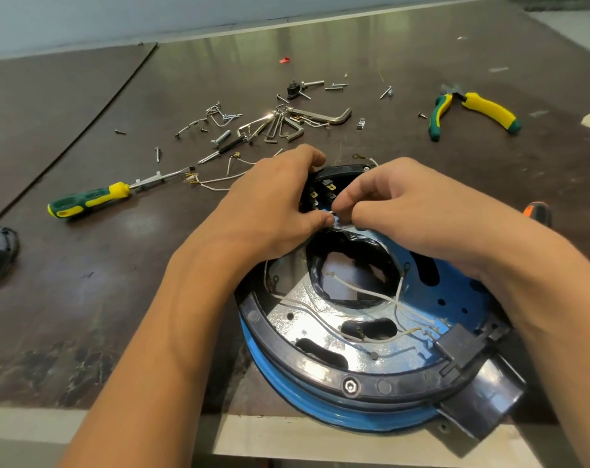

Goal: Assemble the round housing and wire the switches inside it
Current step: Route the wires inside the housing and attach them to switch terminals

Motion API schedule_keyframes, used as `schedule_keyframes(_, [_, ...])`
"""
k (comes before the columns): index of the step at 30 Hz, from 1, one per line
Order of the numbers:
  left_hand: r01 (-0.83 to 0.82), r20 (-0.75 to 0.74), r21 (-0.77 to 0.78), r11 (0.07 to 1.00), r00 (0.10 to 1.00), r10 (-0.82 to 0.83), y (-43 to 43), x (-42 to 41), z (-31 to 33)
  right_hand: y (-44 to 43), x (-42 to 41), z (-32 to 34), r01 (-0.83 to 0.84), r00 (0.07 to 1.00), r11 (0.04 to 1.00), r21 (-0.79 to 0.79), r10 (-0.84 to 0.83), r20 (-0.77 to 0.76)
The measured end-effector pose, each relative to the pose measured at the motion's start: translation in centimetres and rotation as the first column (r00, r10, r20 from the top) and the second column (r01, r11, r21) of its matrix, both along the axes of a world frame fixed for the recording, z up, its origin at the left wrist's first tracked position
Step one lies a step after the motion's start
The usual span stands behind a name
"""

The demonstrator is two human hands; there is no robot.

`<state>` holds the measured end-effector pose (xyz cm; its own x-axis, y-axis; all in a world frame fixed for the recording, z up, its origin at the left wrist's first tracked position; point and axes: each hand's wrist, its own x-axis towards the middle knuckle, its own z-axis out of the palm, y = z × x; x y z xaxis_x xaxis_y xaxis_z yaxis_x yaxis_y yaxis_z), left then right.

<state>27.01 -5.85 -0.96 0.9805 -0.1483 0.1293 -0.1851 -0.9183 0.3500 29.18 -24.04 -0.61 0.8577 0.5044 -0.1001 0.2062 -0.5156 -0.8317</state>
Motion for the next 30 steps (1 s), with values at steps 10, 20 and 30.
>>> schedule_keyframes(10, [0.002, 0.023, 0.013, 1.000, 1.000, -0.002, 0.00, -0.05, -0.14, 0.38, 0.03, -0.05, 0.052, 0.997, 0.991, -0.119, -0.044, 0.064])
schedule_keyframes(20, [0.018, 0.026, 0.043, 0.999, 0.999, -0.019, 0.04, 0.05, 0.01, 0.45, 0.19, -0.28, -0.009, 0.994, 0.982, -0.188, 0.030, 0.107])
schedule_keyframes(30, [0.037, 0.035, 0.048, 0.998, 0.999, -0.039, 0.04, 0.29, 0.08, 0.49, 0.13, -0.51, -0.054, 0.992, 0.980, -0.189, 0.074, 0.102])
